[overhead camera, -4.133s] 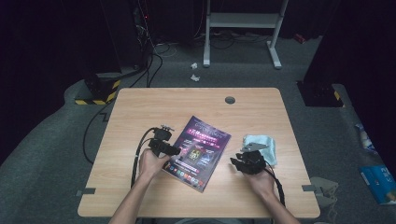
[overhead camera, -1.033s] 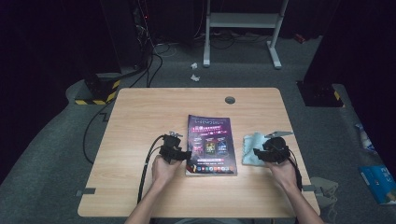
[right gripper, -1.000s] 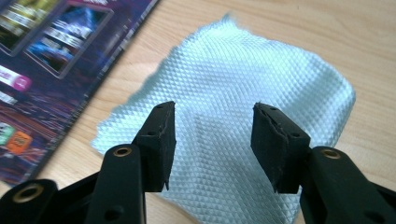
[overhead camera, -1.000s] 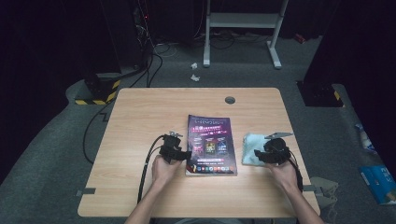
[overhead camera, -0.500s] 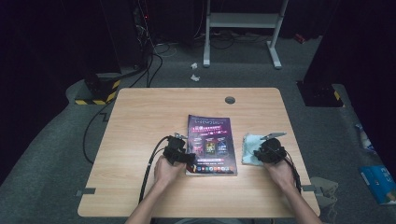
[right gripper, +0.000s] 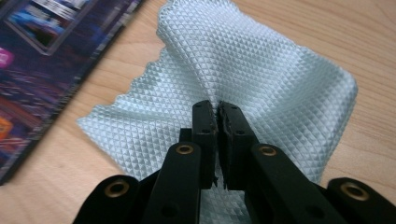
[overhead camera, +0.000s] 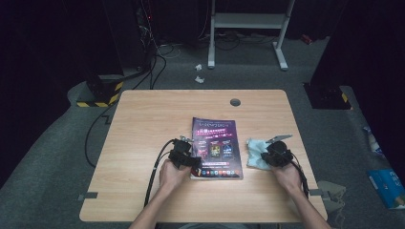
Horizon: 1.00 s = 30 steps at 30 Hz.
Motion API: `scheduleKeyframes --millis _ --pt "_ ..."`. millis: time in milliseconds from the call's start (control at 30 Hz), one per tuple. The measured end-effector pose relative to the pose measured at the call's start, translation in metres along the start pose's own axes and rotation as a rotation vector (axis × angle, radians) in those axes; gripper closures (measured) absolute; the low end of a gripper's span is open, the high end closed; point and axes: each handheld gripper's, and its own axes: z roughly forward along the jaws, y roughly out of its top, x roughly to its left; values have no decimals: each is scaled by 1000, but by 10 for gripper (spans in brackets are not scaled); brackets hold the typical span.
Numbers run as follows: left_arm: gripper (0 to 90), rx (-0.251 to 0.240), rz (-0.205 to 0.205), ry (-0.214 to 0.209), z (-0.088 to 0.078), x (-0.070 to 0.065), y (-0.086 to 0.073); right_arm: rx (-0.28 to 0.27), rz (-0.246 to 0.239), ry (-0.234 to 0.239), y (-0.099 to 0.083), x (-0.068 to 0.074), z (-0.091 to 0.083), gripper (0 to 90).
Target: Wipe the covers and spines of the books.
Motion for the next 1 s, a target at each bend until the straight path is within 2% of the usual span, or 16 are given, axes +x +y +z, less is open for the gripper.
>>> scheduleKeyframes --millis 167,200,367,500,600,667,733,767,800,1000 --pt "484 0 0 -5 1 -2 1 -39 -8 40 1 8 -10 856" --pt "484 1 -4 -6 1 -3 1 -60 -22 66 2 15 -16 856" --pt "484 4 -5 -5 1 -3 1 -93 -55 131 5 33 -25 856" --pt "484 5 -3 0 1 -3 2 -78 -102 175 8 53 -24 855" --pt "484 4 -4 0 2 -3 2 -52 -150 181 7 66 -14 852" --pt "484 8 -2 1 2 -4 3 -47 -155 179 7 68 -11 852" --pt "485 9 -4 1 2 -4 3 -28 -173 147 7 71 -3 850" --pt "485 9 -5 3 2 -4 3 -28 -173 147 7 71 -3 850" --pt "484 18 3 10 4 -5 6 -20 -195 128 7 73 -1 850" --pt "483 26 -3 12 9 -6 15 -14 -190 113 14 66 5 850"
